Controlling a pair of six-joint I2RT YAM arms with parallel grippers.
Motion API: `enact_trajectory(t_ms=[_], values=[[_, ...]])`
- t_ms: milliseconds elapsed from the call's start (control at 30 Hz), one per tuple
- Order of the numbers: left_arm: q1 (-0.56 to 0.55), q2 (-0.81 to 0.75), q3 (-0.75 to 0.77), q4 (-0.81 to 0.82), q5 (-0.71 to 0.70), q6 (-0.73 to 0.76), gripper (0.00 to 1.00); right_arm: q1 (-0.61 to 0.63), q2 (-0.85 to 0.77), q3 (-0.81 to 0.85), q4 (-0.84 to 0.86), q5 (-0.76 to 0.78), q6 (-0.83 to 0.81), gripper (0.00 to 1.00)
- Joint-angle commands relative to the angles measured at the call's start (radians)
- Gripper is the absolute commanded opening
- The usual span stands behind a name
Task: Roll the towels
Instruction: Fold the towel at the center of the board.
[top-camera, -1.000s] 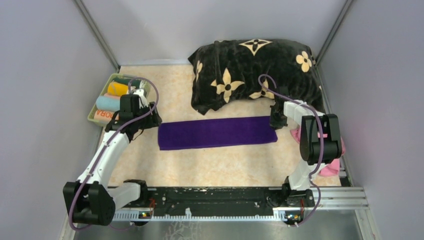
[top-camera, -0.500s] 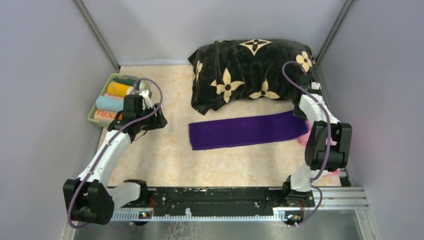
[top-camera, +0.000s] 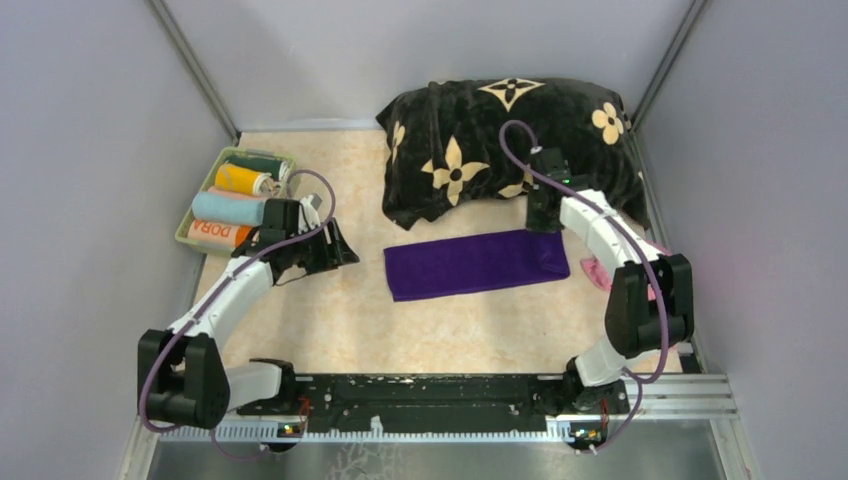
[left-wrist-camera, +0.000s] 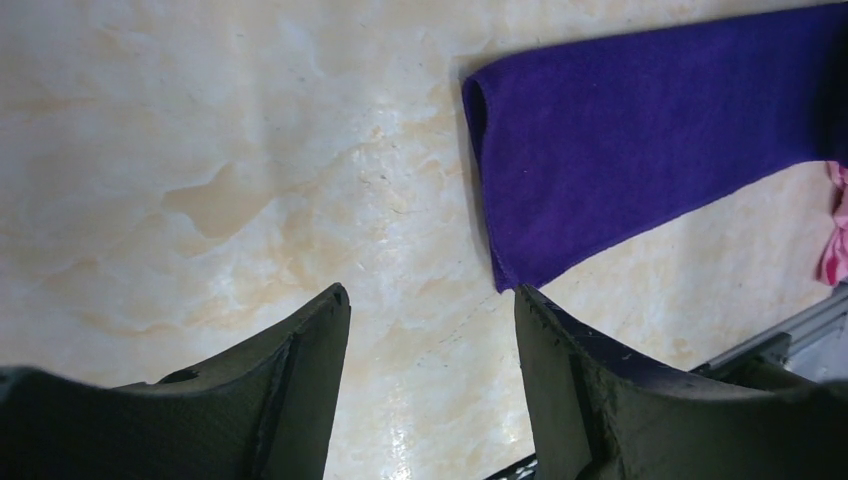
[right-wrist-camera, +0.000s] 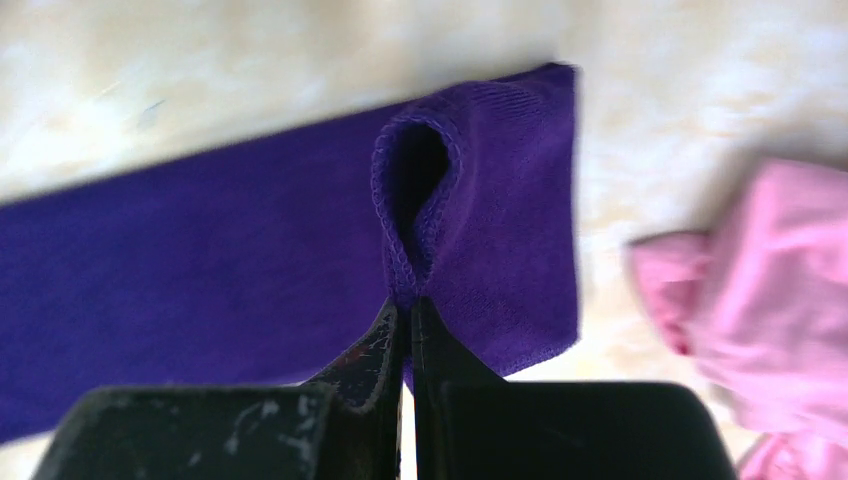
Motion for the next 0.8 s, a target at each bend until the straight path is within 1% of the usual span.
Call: enact_trajectory(t_ms=[0,233,400,433,767], values=[[-0.024,0.034,-0.033,0.108,0.098,-0.084,0.67,0.145,-0.059,0.007,0.002,-0.142,0.069,0.00],[-0.085,0.117,-0.078,0.231,0.118,-0.185,0.65,0.330,0.002,0.061,0.072,-0.245,0.179,0.00],[-0.131,0.180,-0.110,0.334,0.111,-0.255,0.60,0.415,0.080,0.139,0.081,-0.295,0.215,0.00],[-0.138,0.193,-0.112,0.347,0.108,-0.263,0.59,0.430,0.118,0.155,0.081,-0.299,0.222,0.00],[-0.199,0.305,-0.128,0.422,0.084,-0.301,0.46,0.546,0.238,0.256,0.098,-0.294,0.317,0.00]])
